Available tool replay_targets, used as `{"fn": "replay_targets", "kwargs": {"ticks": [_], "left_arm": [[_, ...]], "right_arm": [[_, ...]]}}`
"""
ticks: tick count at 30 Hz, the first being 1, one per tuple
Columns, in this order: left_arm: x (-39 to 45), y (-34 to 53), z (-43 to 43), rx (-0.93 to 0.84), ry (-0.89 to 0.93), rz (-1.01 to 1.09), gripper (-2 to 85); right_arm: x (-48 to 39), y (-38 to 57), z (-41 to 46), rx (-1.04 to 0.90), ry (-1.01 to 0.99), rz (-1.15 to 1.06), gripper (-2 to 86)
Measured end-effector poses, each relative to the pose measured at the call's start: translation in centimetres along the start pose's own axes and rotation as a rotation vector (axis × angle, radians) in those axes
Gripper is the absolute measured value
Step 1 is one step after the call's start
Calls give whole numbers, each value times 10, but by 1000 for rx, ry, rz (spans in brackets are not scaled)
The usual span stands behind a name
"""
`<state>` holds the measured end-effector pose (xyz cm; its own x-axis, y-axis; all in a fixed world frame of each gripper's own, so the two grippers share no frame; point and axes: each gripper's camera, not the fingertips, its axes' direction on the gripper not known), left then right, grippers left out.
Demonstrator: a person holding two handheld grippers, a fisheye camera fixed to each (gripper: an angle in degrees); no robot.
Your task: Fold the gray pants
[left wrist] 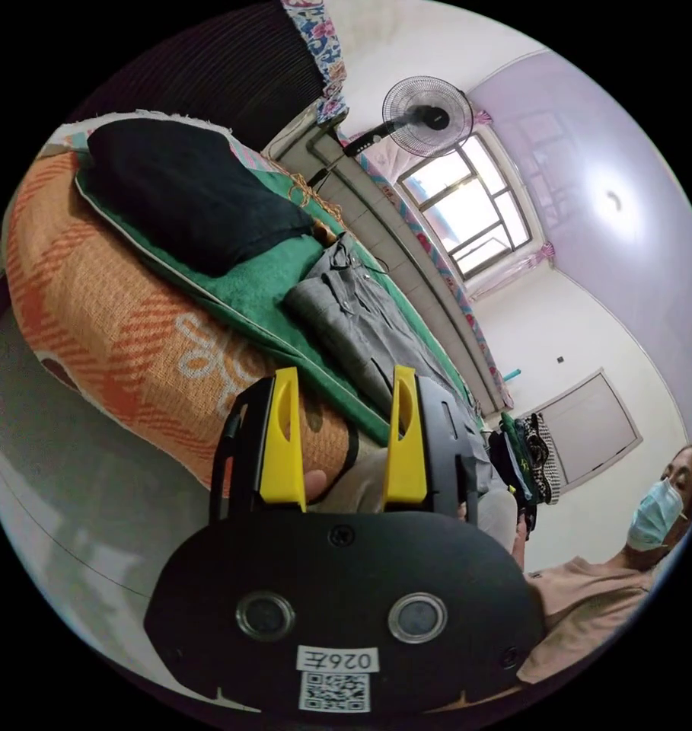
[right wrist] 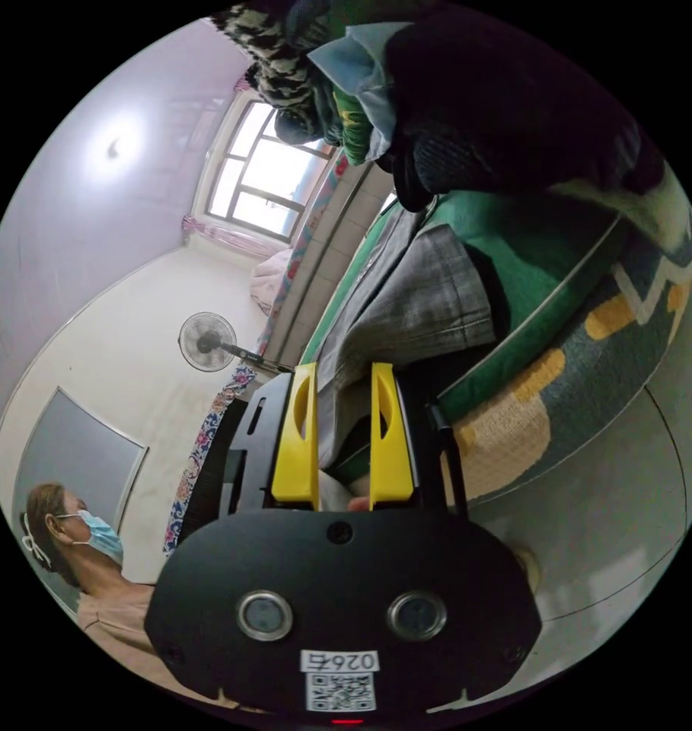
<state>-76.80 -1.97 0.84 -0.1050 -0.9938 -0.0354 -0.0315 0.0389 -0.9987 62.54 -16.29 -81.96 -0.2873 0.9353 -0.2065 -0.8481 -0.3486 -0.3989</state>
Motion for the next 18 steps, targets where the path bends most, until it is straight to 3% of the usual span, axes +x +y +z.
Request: {"fn": "replay_targets", "kwargs": {"ticks": [6, 12, 15, 18], "left_arm": [[53, -20, -26, 83, -193, 155, 128], [27, -73, 38, -226, -148, 54, 174], [21, -85, 61, -283, -212, 51, 115], [16, -92, 68, -300, -117, 25, 50]], "right_arm": [[-14, -7, -7, -31, 86, -54, 60], [-12, -13, -2, -23, 82, -33, 59], [-13, -15, 8, -15, 74, -11, 57], [-18, -21, 21, -59, 86, -10, 17]]}}
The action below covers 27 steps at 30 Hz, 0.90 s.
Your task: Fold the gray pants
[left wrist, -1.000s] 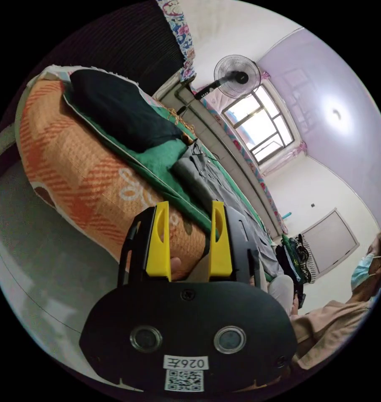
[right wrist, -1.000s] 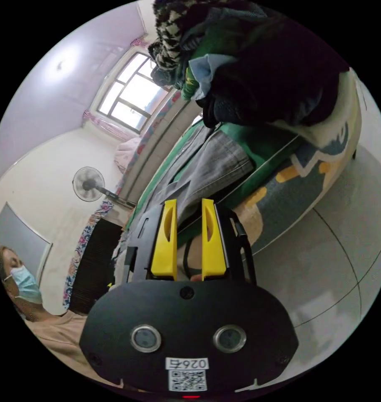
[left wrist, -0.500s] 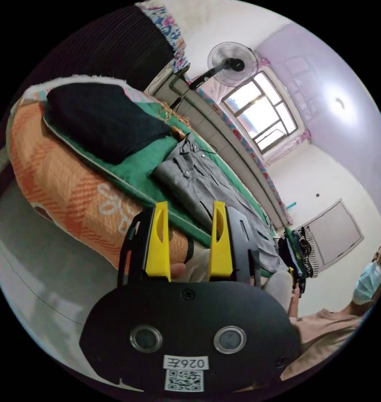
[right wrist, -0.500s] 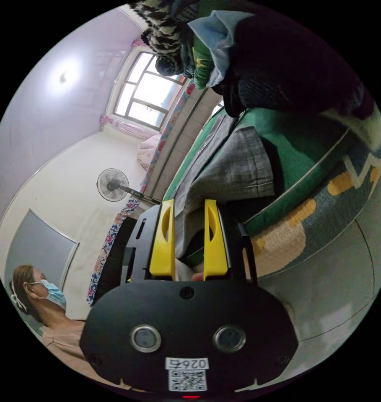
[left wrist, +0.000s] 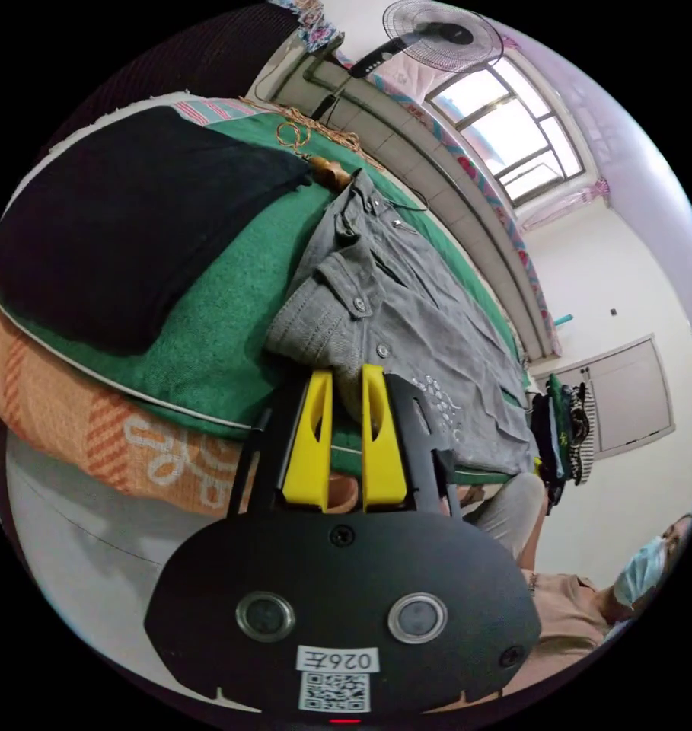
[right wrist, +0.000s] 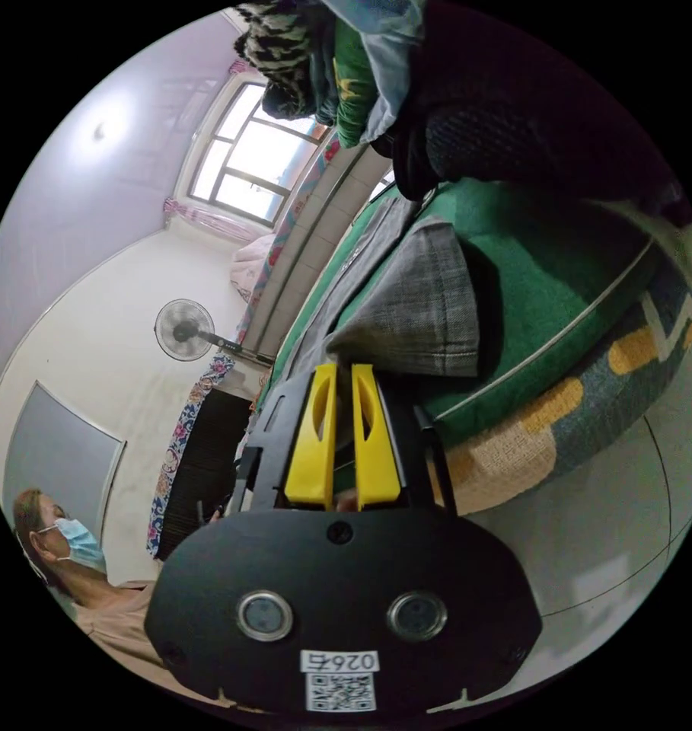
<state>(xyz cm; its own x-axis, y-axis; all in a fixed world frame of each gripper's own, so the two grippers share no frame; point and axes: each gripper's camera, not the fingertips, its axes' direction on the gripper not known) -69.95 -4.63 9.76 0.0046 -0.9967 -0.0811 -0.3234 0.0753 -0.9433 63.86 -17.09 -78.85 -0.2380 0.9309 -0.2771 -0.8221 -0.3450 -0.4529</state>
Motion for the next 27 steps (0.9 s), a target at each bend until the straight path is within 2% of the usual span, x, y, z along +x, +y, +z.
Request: {"fn": "replay_targets", "kwargs": {"ticks": [6, 10, 18, 24, 27], "left_arm": [[2, -2, -15, 204, 264, 4, 23], [17, -27, -7, 270, 396, -16, 19], [76, -125, 55, 260, 336, 7, 21], [102, -206, 157, 179, 213, -73, 39], [102, -233, 222, 108, 166, -115, 63]], "right_arm": [[-40, -5, -7, 109, -12, -53, -11], [-79, -29, 4, 193, -47, -94, -13], [-156, -137, 111, 186, 97, -194, -13], [-176, -232, 241, 74, 285, -152, -8], [-174, -268, 313, -84, 408, -137, 21]]}}
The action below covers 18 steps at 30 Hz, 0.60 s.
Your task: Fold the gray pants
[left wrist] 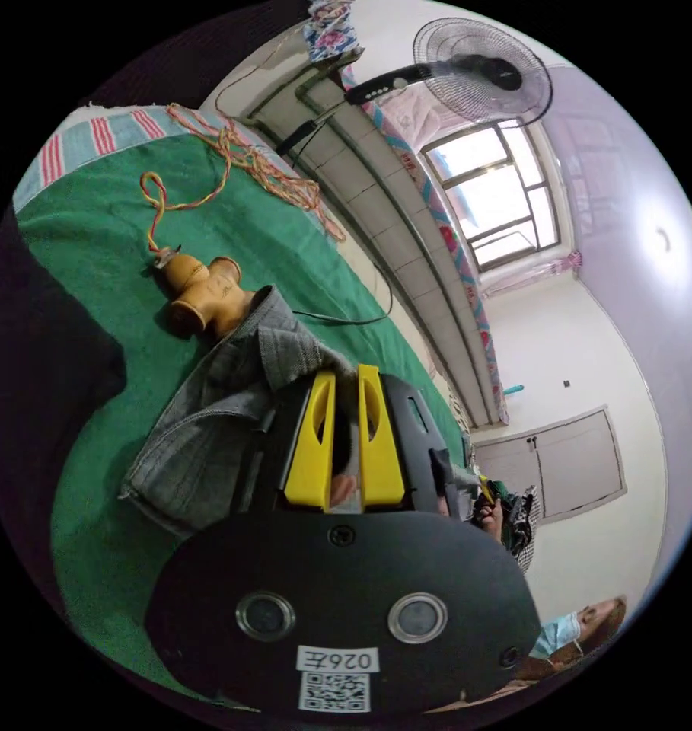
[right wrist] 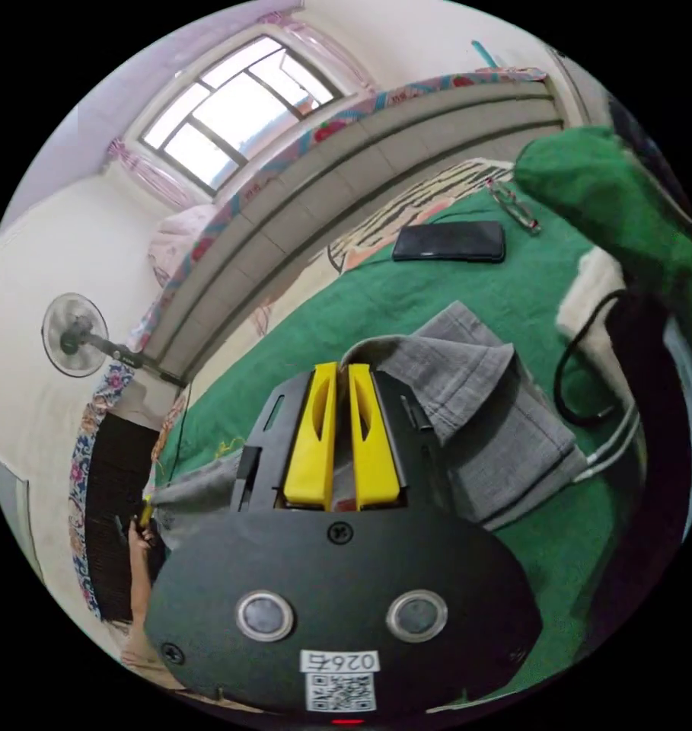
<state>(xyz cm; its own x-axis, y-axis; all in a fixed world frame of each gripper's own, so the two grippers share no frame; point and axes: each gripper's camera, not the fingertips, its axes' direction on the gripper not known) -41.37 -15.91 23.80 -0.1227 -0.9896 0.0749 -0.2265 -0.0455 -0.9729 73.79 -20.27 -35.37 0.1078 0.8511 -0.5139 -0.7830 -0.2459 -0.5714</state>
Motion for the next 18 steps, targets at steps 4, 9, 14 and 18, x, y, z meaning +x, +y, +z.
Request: {"fn": "replay_targets", "kwargs": {"ticks": [4, 9, 14, 18], "left_arm": [[14, 7, 42, 3, 72, 60, 85], [87, 63, 69, 16, -188, 368, 78], [153, 137, 148, -63, -274, 716, -4], [169, 166, 233, -227, -795, 812, -9]], "right_arm": [[-14, -19, 24, -58, -53, -7, 75], [-40, -2, 3, 39, 75, -144, 54], [-78, 12, 36, 48, 322, -341, 33], [-75, 6, 45, 92, 490, -267, 37]]}}
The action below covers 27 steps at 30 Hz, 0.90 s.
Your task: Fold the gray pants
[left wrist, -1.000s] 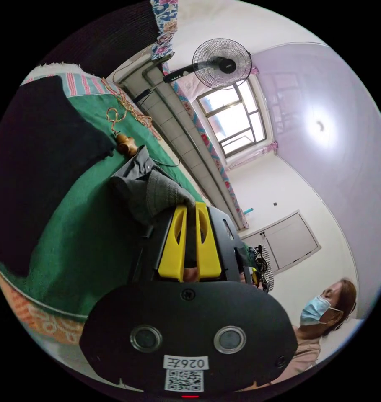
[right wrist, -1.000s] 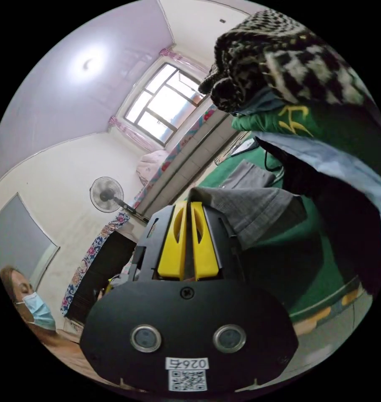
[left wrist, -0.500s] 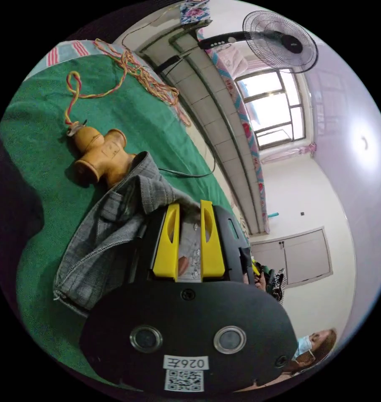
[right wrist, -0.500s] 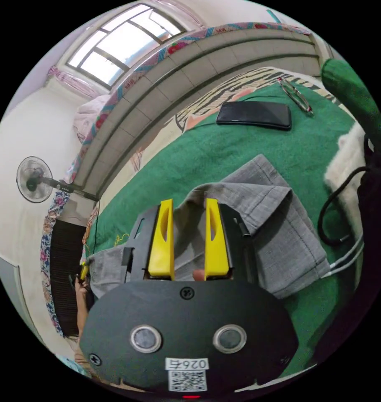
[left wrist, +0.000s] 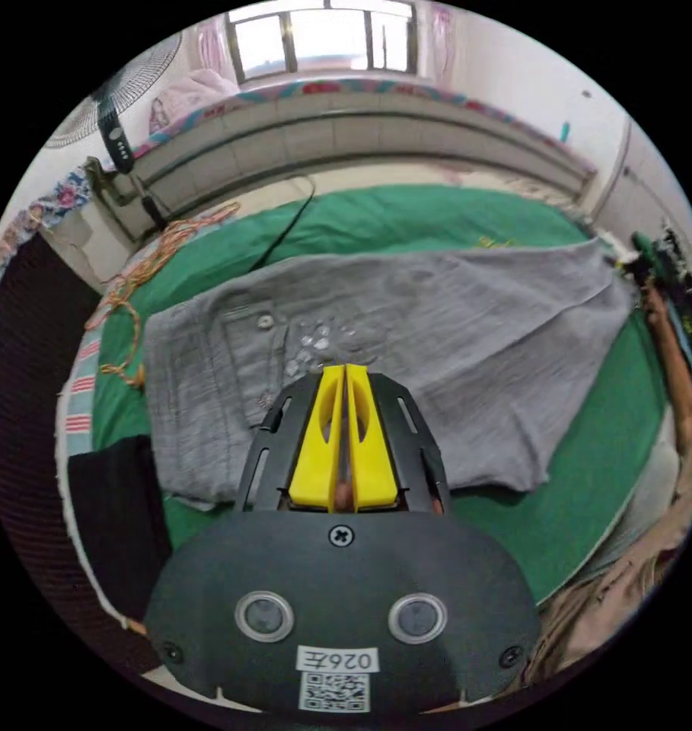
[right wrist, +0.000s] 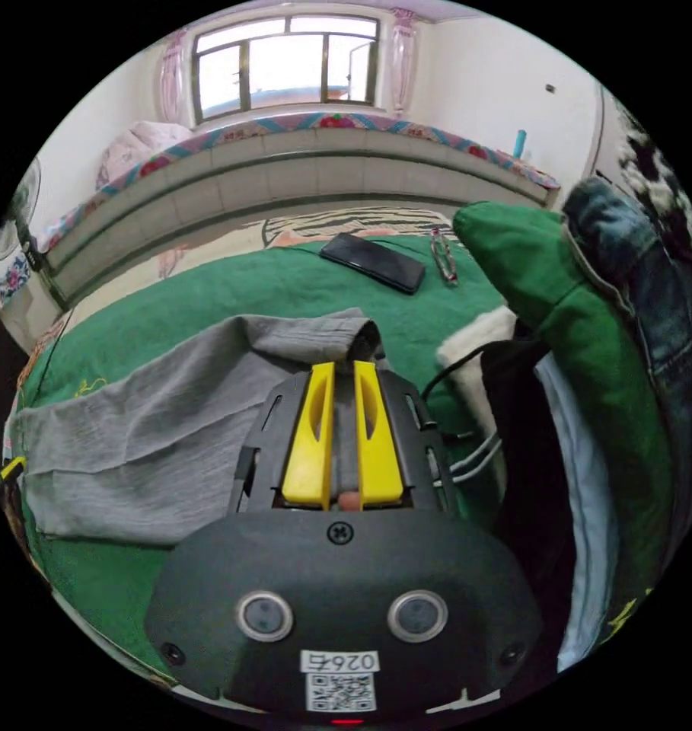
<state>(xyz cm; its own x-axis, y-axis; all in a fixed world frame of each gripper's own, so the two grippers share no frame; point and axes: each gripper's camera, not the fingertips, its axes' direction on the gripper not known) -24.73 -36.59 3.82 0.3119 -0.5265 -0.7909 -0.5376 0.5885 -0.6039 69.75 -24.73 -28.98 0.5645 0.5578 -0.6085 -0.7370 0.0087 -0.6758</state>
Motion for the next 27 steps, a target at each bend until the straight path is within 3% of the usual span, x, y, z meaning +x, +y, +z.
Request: {"fn": "replay_targets", "kwargs": {"ticks": [1, 3, 5, 7, 10, 13, 16, 19, 24, 27], "left_arm": [[17, 0, -6, 34, -114, 20, -9], [46, -1, -23, 141, -152, 65, -10], [83, -13, -36, 248, -42, 141, -10], [142, -45, -34, 308, 218, 281, -10], [221, -97, -9, 283, 508, 408, -9], [294, -136, 17, 241, 628, 501, -6], [363, -146, 29, 258, 619, 655, 8], [422, -136, 35, 321, 552, 820, 102], [467, -142, 62, 308, 514, 836, 118], [488, -162, 95, 179, 555, 851, 115]], "right_arm": [[4, 1, -4, 27, -41, 26, 41], [8, 2, -9, 52, -109, 52, 42], [5, -1, -10, 98, -172, 47, 19], [-7, -14, 2, 103, -226, -17, 1], [-19, -56, 40, -79, -49, -13, -7], [-15, -68, 18, 53, 46, 66, -8], [-22, -49, 4, -3, 54, -33, -8], [-21, -8, 6, -46, 69, -55, -1], [3, 18, 17, -51, -63, 76, 47], [10, 6, 30, -56, -110, 136, 51]]}}
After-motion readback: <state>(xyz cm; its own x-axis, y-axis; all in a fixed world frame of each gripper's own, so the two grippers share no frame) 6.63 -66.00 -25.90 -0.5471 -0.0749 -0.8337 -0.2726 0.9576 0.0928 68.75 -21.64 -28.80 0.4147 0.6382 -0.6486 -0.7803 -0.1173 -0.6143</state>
